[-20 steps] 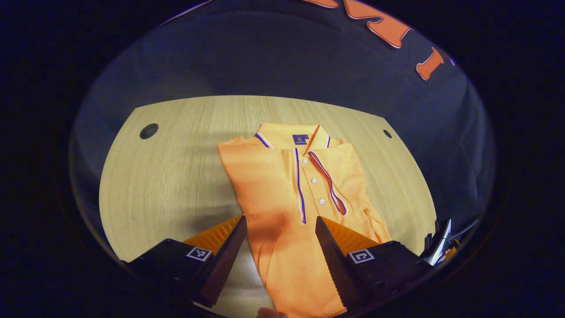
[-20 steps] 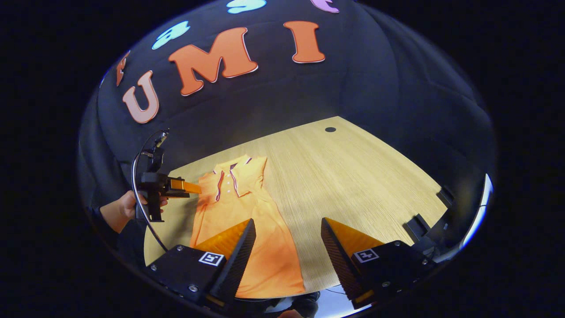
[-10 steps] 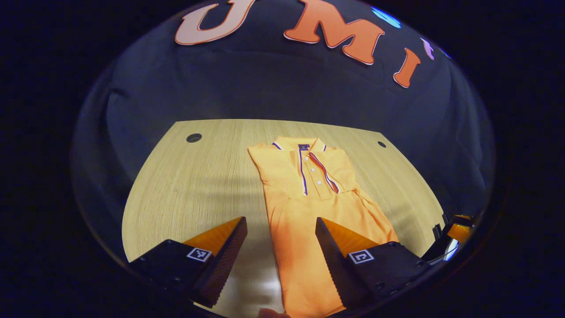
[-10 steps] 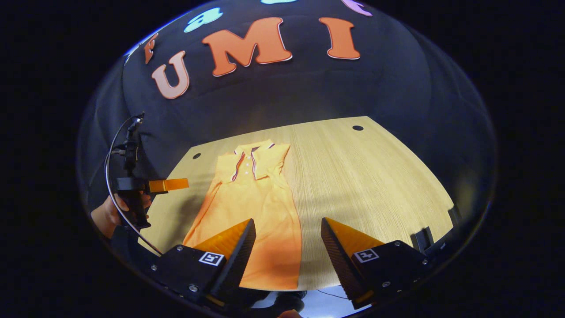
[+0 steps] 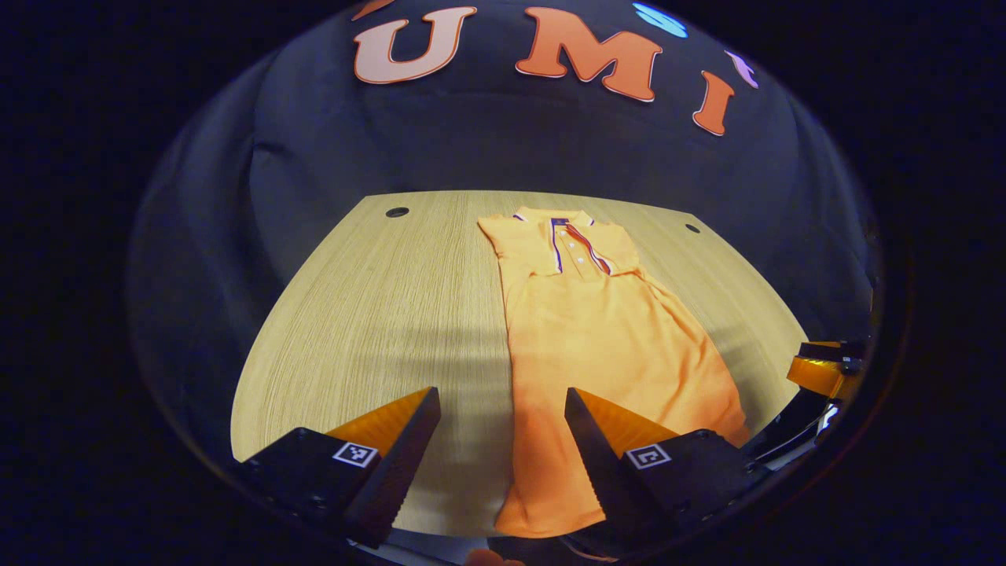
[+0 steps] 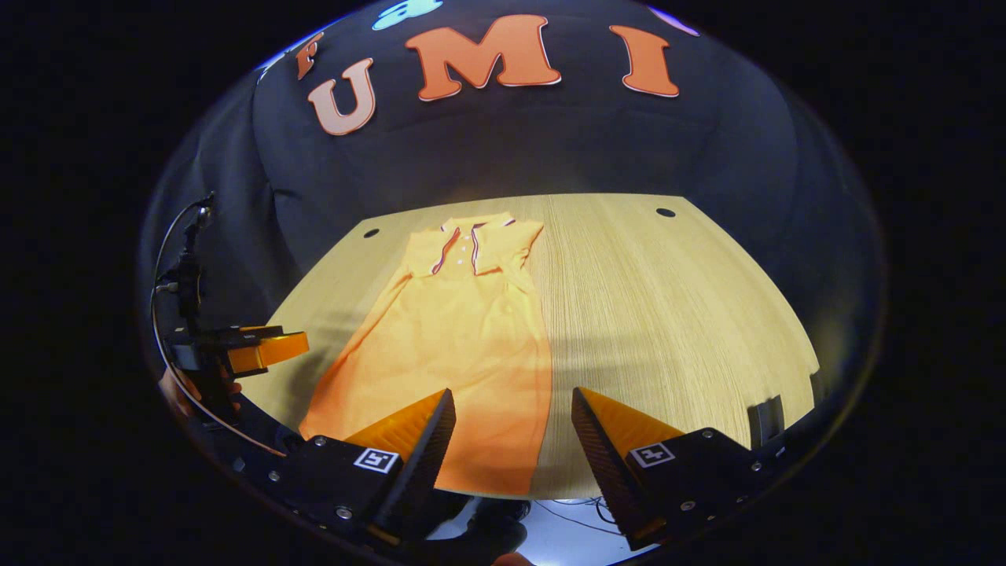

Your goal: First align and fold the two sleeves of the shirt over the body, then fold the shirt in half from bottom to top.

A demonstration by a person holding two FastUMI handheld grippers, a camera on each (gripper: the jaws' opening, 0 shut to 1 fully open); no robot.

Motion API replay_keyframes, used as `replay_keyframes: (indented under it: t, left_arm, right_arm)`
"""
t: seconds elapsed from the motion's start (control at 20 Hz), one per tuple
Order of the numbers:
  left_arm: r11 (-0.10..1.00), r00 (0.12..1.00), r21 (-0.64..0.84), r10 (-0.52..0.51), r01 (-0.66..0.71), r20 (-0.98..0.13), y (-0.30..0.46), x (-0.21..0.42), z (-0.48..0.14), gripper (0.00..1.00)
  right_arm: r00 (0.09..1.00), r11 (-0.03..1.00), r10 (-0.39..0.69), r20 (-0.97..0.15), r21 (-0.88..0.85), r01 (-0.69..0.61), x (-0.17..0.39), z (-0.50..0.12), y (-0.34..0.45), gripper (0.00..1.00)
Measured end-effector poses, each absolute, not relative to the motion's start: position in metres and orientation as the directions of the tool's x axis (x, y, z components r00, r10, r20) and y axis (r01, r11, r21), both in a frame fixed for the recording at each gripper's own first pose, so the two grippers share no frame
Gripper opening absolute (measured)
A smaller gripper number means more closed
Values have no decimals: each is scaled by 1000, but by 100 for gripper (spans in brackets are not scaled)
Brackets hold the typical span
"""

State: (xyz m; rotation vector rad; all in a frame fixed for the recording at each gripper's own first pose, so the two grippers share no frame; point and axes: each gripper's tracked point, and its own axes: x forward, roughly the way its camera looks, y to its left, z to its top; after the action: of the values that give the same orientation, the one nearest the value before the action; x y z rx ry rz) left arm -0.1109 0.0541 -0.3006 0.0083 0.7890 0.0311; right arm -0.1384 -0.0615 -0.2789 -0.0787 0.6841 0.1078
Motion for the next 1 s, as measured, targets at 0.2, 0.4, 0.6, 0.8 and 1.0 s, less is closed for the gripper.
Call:
replay_keyframes:
  t: [0.2, 0.4, 0.6, 0.8, 1.0]
  left_arm:
    - [1000, 692, 26, 26, -10, -721, 41, -145, -322, 99]
    - [999, 664, 41, 31, -1, -747, 30, -171, -354, 99]
    - [997, 664, 74, 67, -18, -745, 30, -181, -374, 98]
    - [998, 692, 59, 65, -31, -719, 31, -183, -380, 99]
    - [997, 694, 72, 64, -16, -717, 33, -186, -385, 97]
  right_arm:
    - [748, 990, 68, -660, -51, -135, -152, -310, -71, 91]
    - [714, 985, 60, -698, -74, -155, -170, -344, -80, 92]
    - [685, 979, 67, -725, -86, -186, -180, -366, -80, 92]
    - [681, 972, 78, -728, -97, -215, -179, -376, -76, 92]
    - [692, 970, 93, -716, -91, -225, -176, -381, -72, 92]
